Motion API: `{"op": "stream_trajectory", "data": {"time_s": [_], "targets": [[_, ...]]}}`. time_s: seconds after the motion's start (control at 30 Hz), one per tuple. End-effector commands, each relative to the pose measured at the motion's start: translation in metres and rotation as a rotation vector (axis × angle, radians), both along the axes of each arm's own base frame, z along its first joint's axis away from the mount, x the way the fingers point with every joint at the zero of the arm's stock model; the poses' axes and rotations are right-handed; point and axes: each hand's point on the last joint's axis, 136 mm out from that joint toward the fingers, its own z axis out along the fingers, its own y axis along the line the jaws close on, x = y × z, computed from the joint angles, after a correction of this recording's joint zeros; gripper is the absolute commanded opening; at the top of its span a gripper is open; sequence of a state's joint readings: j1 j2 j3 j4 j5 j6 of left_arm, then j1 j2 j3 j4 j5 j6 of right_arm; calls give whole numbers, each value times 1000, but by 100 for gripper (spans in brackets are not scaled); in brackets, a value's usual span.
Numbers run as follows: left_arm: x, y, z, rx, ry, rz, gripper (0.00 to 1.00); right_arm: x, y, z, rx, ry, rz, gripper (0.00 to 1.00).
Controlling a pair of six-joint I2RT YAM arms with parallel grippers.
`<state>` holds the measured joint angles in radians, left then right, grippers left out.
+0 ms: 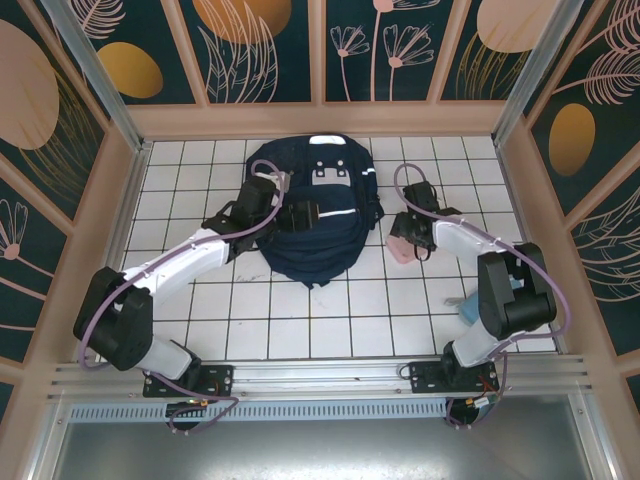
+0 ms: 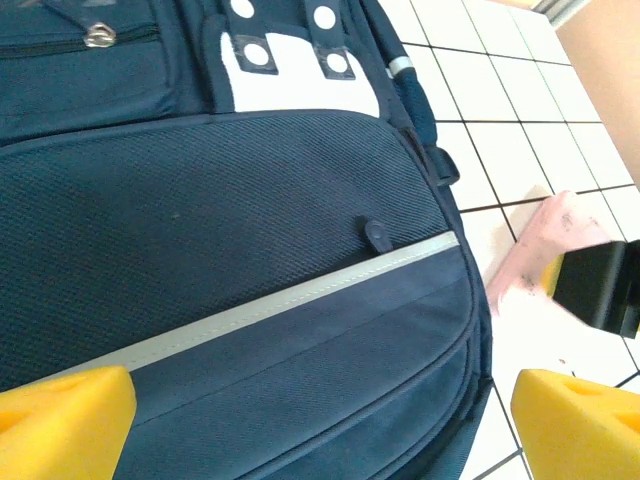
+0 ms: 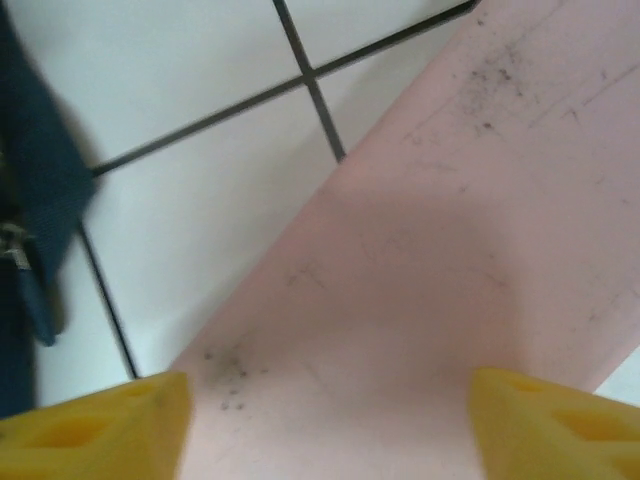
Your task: Pack the student bag
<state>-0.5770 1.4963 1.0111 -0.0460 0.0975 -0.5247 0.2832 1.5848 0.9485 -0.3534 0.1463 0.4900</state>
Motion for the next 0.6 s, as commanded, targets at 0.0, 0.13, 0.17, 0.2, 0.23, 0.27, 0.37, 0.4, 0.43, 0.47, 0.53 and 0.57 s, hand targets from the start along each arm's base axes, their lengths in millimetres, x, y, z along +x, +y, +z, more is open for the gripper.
{"op": "stream_trajectory", "data": {"time_s": [0.0,0.13,0.17,0.2,0.23,0.27,0.37,0.4,0.43,0.47,0.53,0.57], "targets": [[8,-12,16,-45,-30,-5,96,18,29,30,138,-60,53,60],[8,-13,18,-53,-32,-1,95,21,46,12,186,-15,62,51],[7,-14,17,-53,-31,-3,96,20,49,8,189,-6,67,50],[6,-15,16,-52,-28,-7,96,19,52,3,197,5,72,49],[5,-16,16,-52,-27,-10,96,17,55,-2,206,18,82,48],[5,-16,17,-55,-27,-13,96,15,57,-5,214,26,90,47],[4,-20,16,-58,-21,-23,96,7,60,-18,219,62,102,44],[4,-22,17,-62,-21,-27,96,2,60,-22,212,79,104,42],[4,-25,18,-65,-20,-34,95,-4,57,-27,192,99,98,40],[4,-26,18,-68,-17,-38,95,-10,54,-30,165,113,90,40],[3,-31,19,-77,-12,-51,95,-31,48,-41,131,158,72,41],[3,-34,19,-83,-8,-56,95,-42,46,-45,132,178,66,42]]}}
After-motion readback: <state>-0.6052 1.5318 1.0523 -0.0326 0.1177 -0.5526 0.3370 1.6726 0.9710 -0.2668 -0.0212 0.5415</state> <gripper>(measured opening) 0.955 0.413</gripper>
